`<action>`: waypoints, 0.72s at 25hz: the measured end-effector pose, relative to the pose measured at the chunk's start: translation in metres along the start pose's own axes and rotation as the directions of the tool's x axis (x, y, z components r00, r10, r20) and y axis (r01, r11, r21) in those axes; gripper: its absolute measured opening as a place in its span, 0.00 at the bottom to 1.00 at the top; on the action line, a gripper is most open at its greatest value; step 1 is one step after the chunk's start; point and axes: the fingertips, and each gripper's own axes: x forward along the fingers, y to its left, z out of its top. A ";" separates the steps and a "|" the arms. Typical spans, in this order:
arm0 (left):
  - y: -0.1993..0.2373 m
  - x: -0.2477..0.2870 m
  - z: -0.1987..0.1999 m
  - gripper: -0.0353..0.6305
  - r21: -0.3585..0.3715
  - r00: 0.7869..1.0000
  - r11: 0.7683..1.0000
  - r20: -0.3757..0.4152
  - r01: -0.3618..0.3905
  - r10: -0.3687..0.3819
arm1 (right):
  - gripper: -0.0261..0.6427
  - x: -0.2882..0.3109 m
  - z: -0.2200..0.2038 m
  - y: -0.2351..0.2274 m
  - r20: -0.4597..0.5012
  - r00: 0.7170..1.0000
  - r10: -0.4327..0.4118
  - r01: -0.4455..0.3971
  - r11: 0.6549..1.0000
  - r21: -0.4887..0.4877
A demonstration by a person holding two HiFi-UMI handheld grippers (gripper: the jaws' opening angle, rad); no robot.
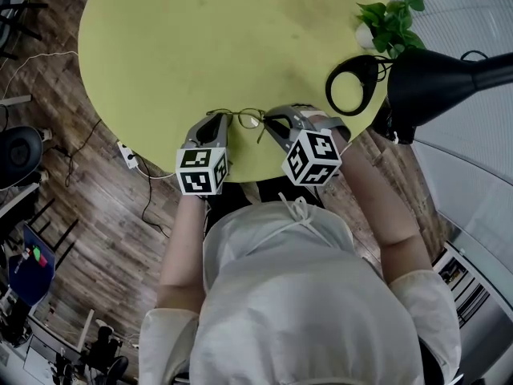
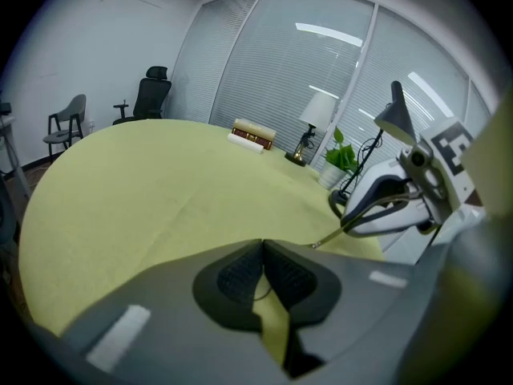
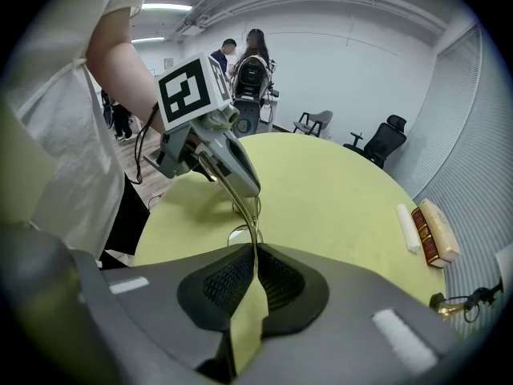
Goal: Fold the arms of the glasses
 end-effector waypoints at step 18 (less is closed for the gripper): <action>0.006 -0.002 -0.043 0.06 -0.107 0.988 0.993 -0.155 -0.042 0.025 | 0.06 0.002 0.001 -0.001 -0.037 0.999 0.027 -0.030 0.997 -0.077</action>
